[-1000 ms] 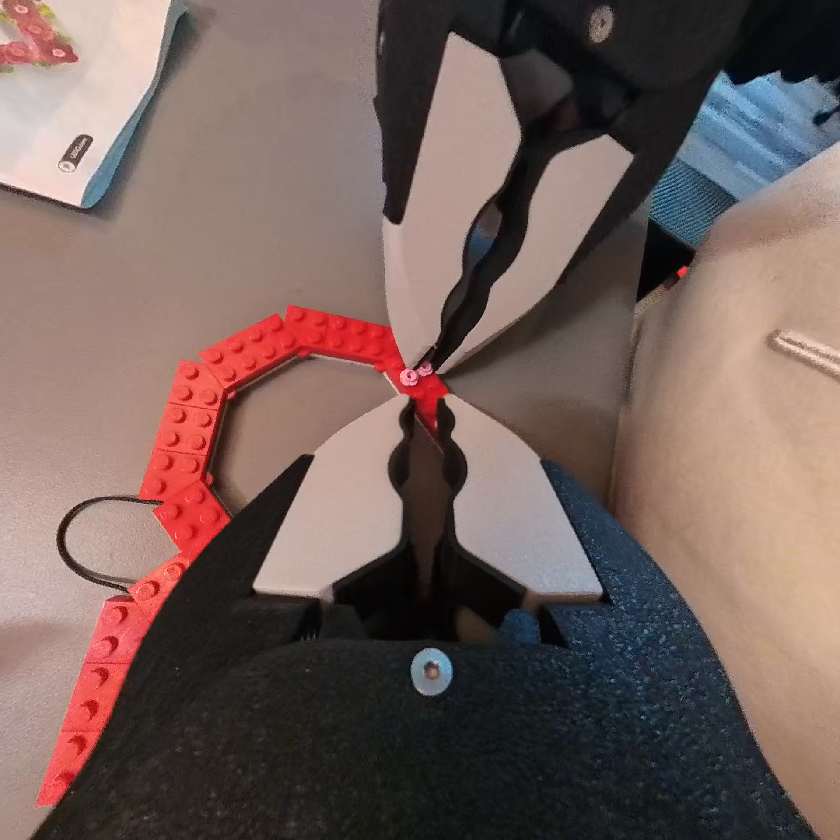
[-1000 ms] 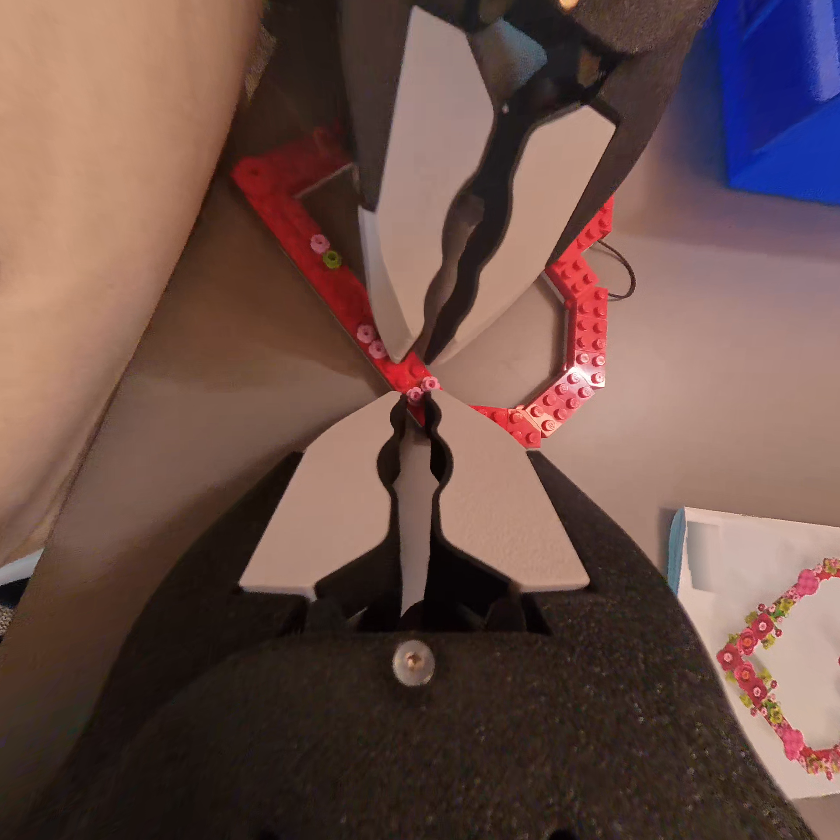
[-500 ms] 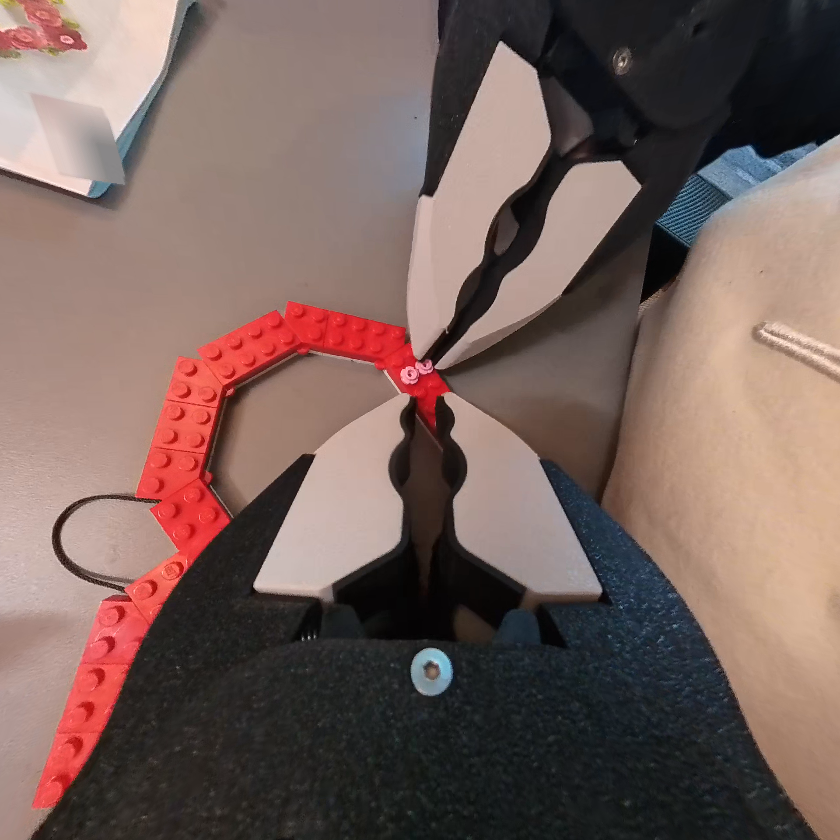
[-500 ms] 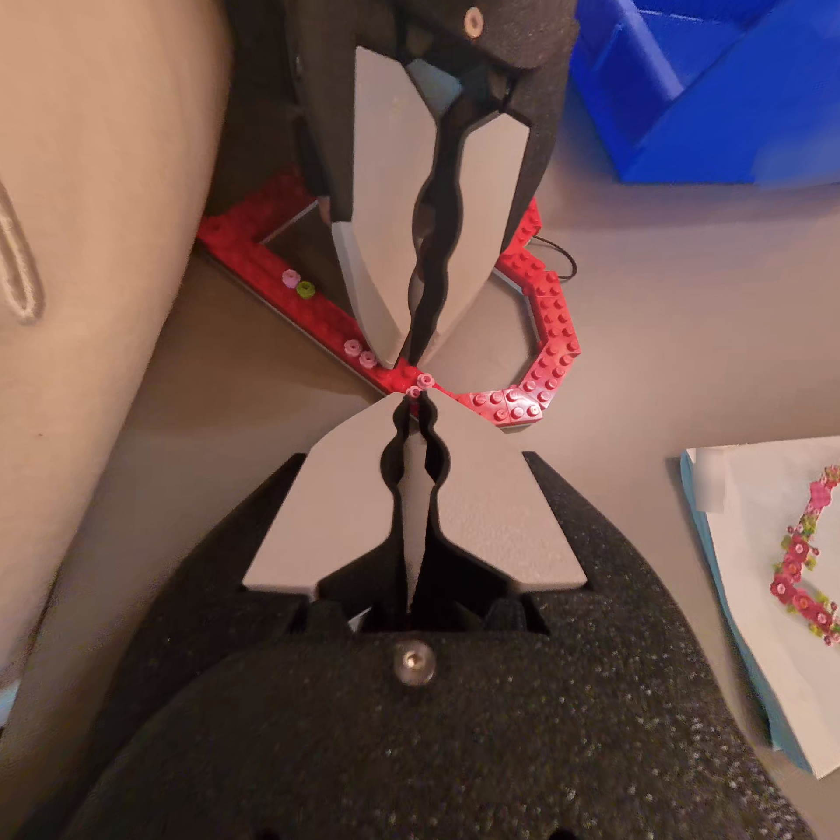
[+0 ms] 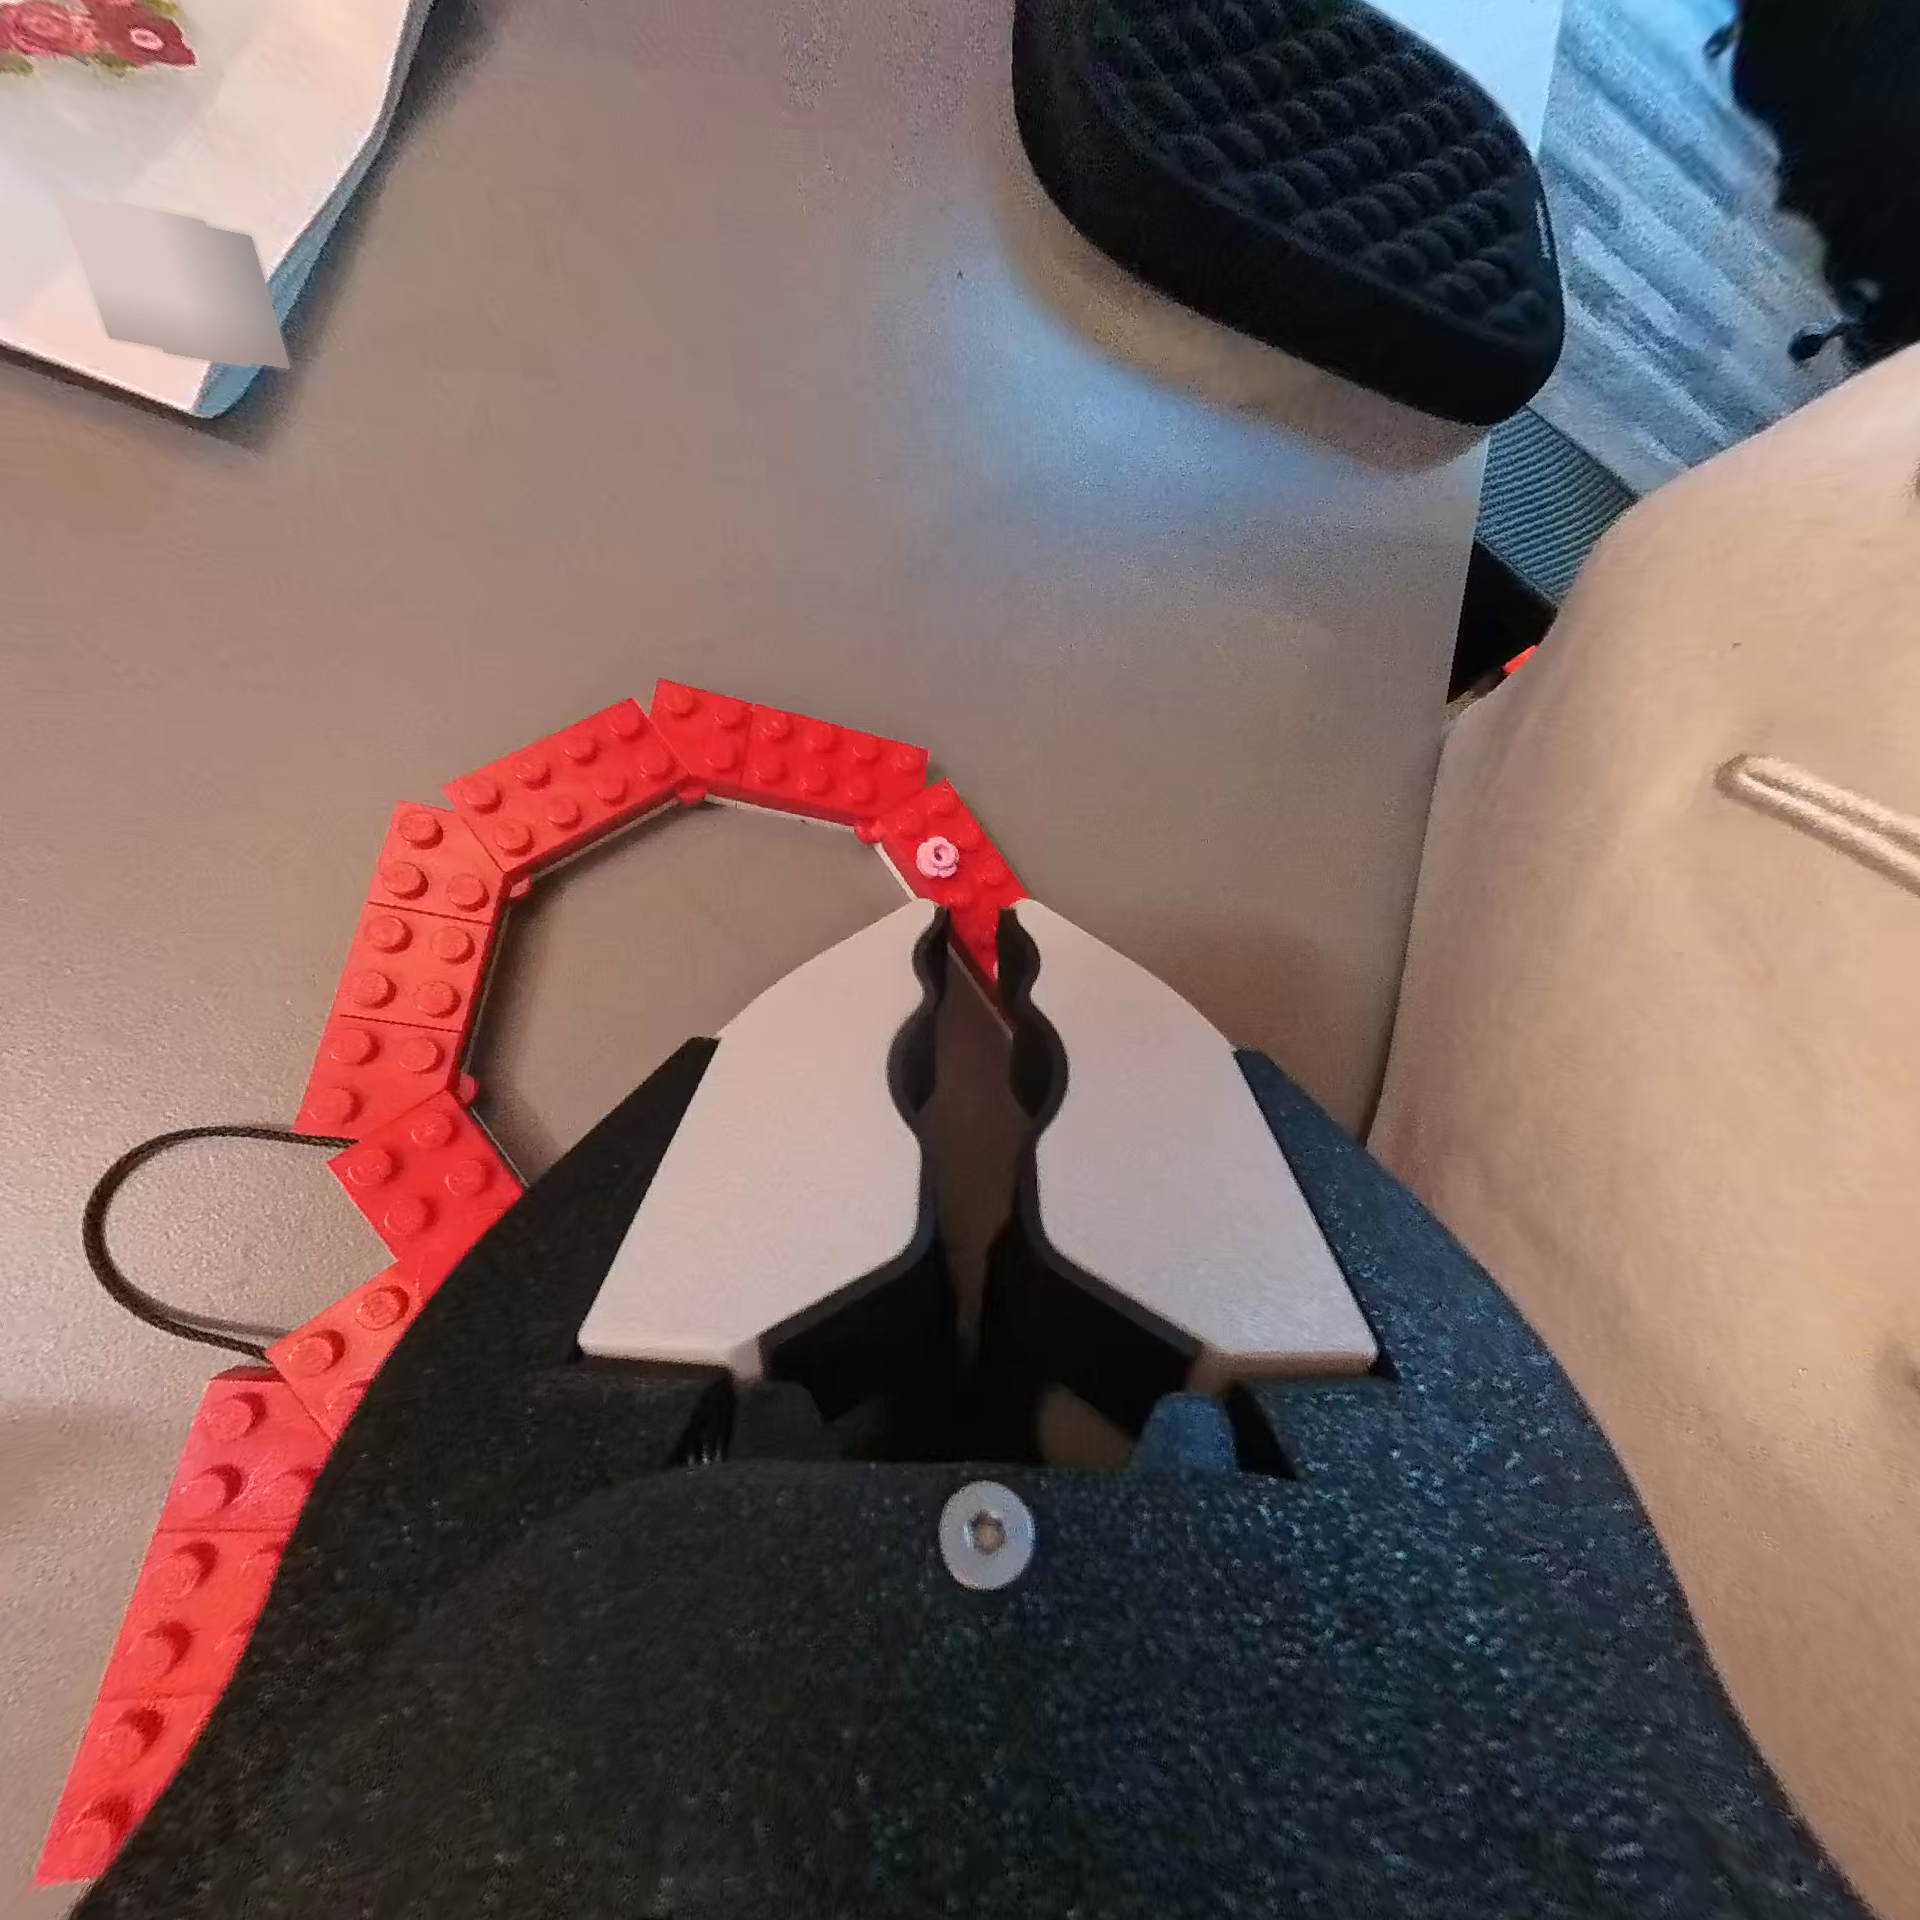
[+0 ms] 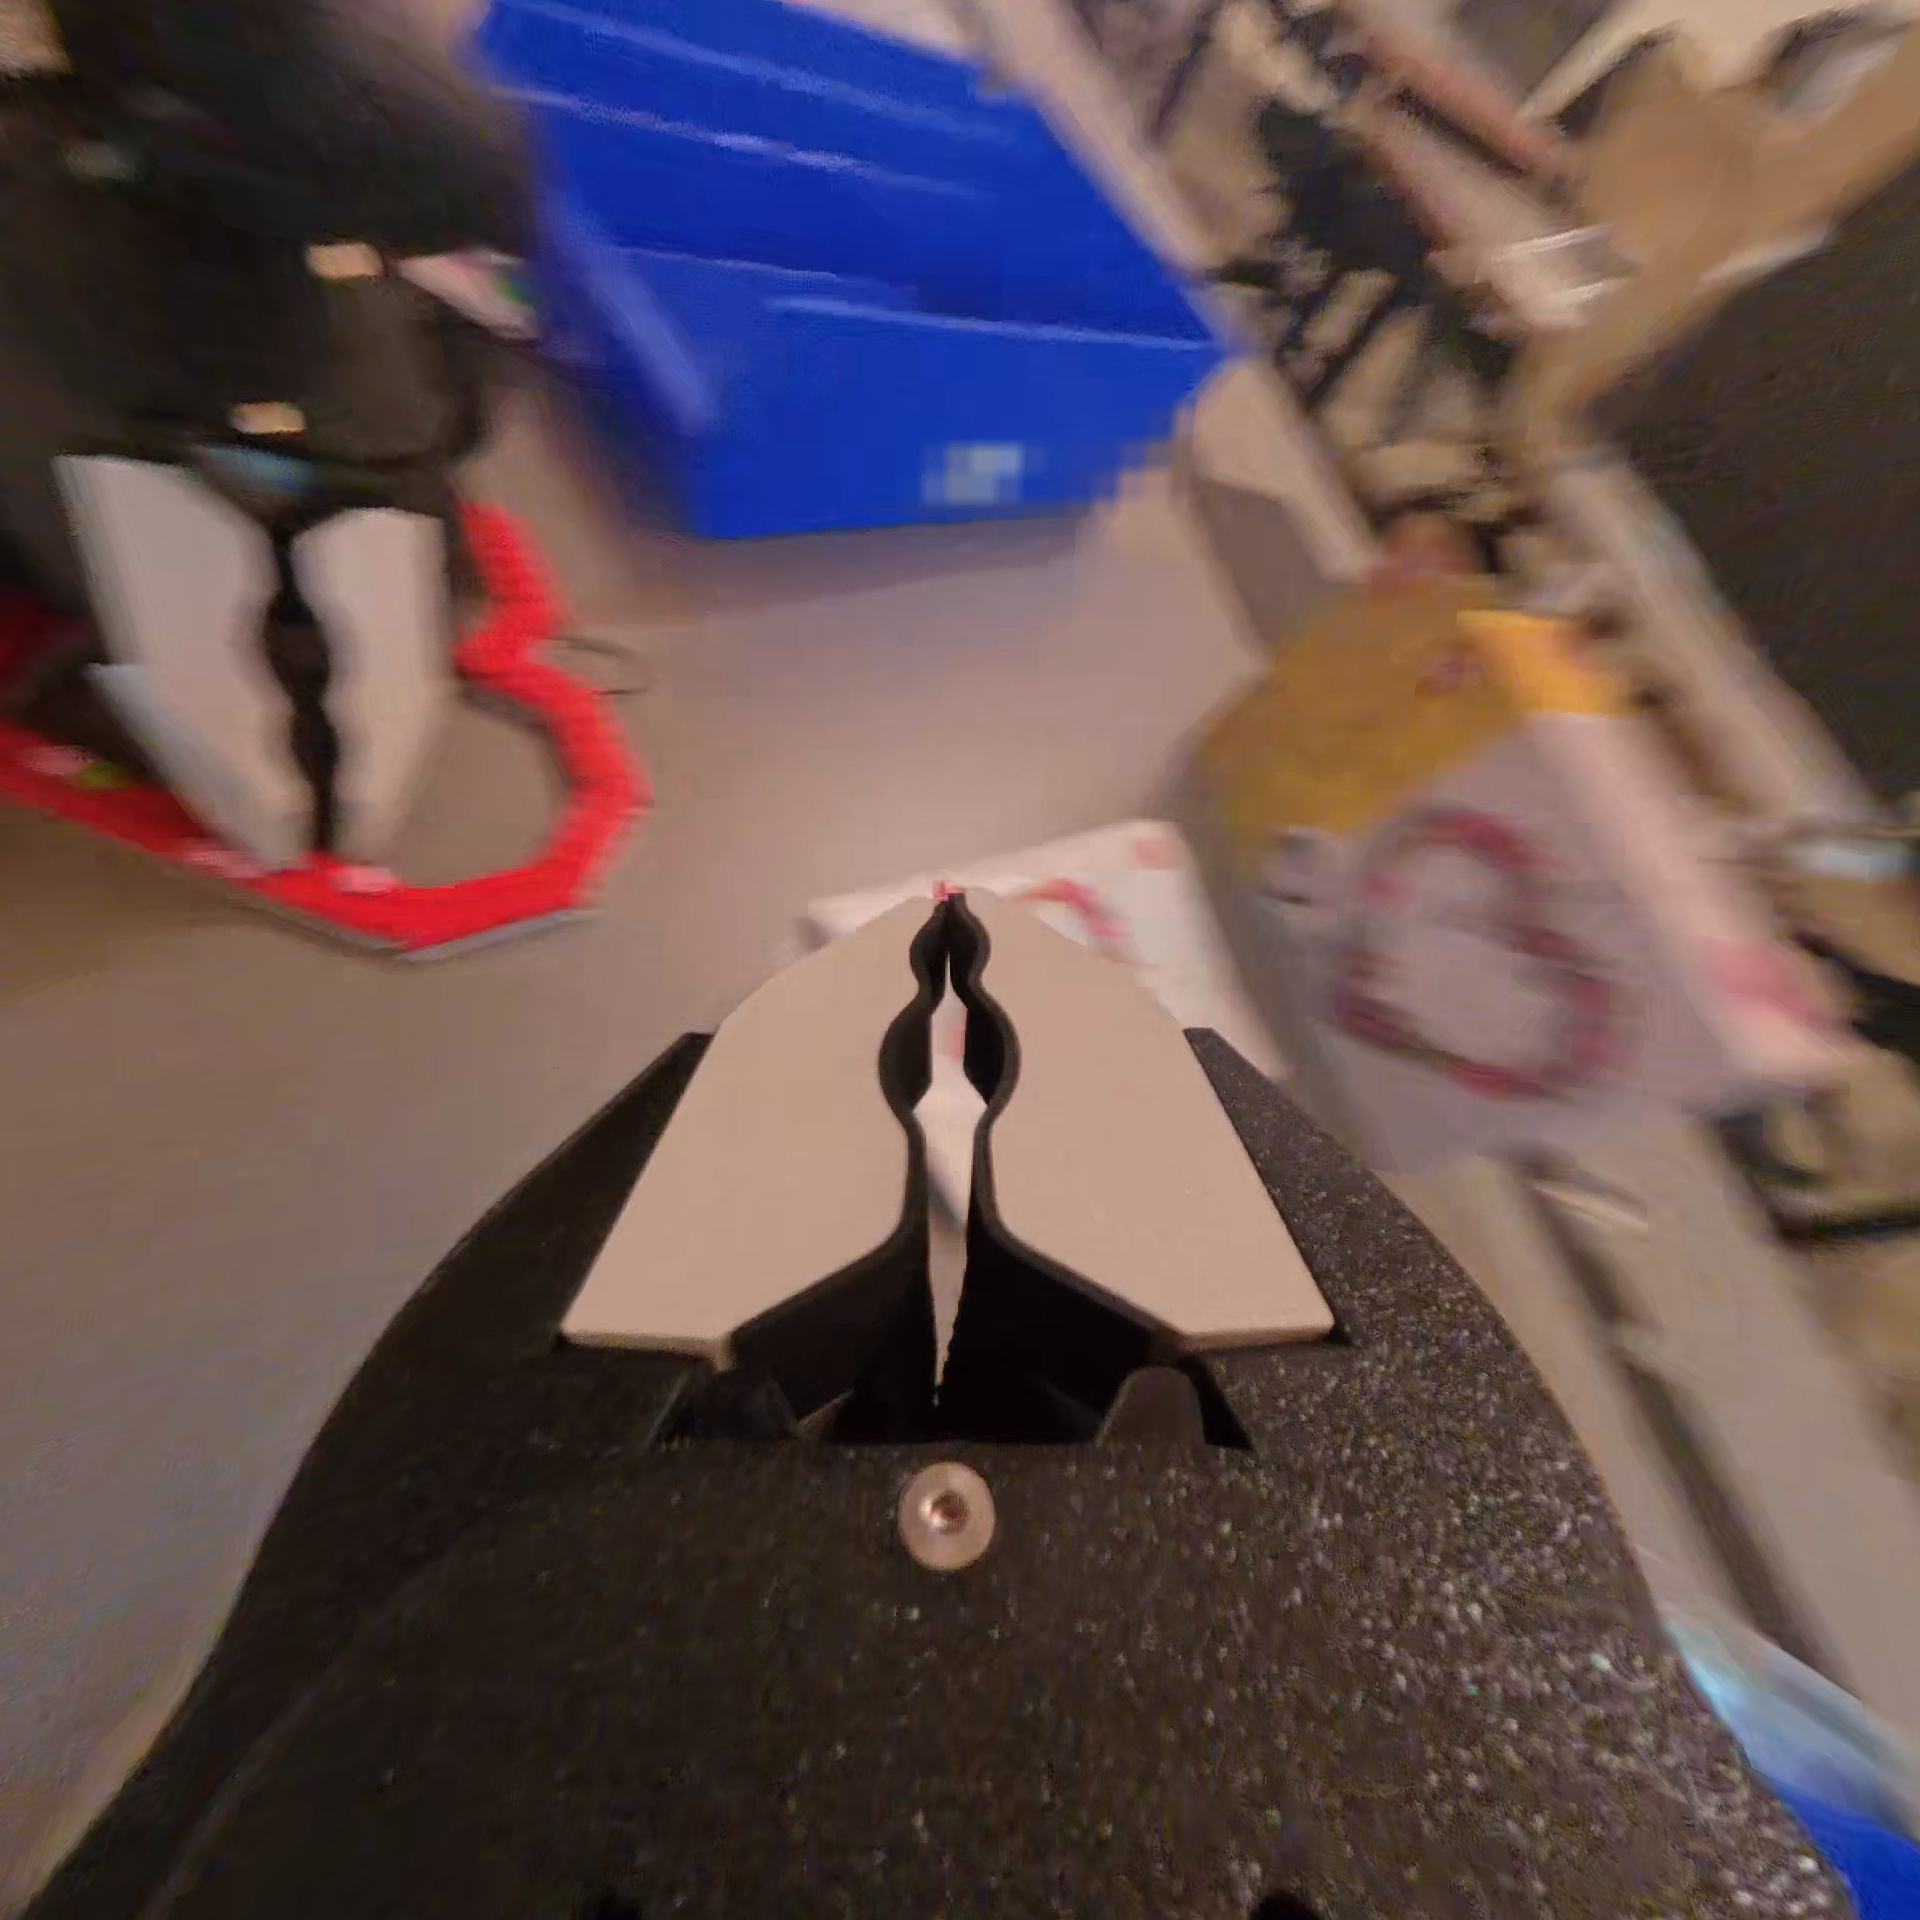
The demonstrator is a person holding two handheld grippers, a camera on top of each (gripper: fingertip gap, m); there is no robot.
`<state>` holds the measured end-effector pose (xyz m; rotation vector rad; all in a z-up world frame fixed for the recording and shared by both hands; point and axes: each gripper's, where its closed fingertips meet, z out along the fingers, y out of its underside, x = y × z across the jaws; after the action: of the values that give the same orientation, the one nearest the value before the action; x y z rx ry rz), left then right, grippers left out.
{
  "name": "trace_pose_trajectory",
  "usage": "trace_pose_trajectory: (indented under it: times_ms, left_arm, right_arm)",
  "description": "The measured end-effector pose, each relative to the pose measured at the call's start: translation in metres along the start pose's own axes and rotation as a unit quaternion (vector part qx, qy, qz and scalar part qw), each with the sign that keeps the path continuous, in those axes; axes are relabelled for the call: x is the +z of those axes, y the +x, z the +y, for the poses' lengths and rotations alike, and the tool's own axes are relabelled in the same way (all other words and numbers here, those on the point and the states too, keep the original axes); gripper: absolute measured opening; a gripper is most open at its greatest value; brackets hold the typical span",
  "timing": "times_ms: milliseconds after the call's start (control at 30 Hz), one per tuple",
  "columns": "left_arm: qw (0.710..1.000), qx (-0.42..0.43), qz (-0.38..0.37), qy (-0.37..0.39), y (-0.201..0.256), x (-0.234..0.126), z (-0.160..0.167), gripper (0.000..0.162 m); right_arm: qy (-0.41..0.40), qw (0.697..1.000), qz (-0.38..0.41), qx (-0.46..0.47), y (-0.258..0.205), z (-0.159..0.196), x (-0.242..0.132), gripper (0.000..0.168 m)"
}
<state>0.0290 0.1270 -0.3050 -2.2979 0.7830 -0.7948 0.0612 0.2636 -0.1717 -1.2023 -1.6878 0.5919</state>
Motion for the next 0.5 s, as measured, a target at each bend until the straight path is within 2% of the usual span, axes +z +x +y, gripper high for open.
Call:
trace_pose_trajectory:
  times_ms: [100, 133, 233, 300, 367, 433, 500]
  left_arm:
    - [1.0, -0.001, 0.001, 0.0, 0.0, 0.0, 0.0, 0.009]
    - [1.0, 0.001, -0.001, 0.0, 0.0, 0.0, 0.0, 0.009]
    - [1.0, 0.005, -0.006, 0.001, 0.0, 0.0, 0.0, 0.009]
    - [1.0, 0.003, -0.008, 0.001, -0.001, 0.0, 0.0, 0.011]
    - [1.0, -0.002, -0.005, 0.001, -0.002, 0.0, 0.0, 0.012]
    - [1.0, -0.006, -0.004, 0.0, -0.002, 0.0, 0.0, 0.012]
    - [1.0, -0.007, -0.004, 0.0, -0.002, 0.0, 0.0, 0.012]
  right_arm:
    - [-0.057, 0.989, 0.135, -0.03, 0.108, 0.001, -0.057, 0.0]
    - [-0.086, 0.985, 0.148, -0.03, 0.136, 0.01, -0.069, 0.0]
    - [-0.174, 0.983, 0.04, 0.033, 0.171, 0.054, -0.065, 0.0]
    - [-0.247, 0.966, -0.051, 0.048, 0.173, 0.081, -0.05, 0.0]
    - [-0.341, 0.93, -0.129, 0.048, 0.167, 0.108, -0.036, 0.0]
    - [-0.443, 0.871, -0.203, 0.065, 0.156, 0.135, -0.035, 0.0]
    - [-0.516, 0.819, -0.237, 0.074, 0.153, 0.154, -0.042, 0.0]
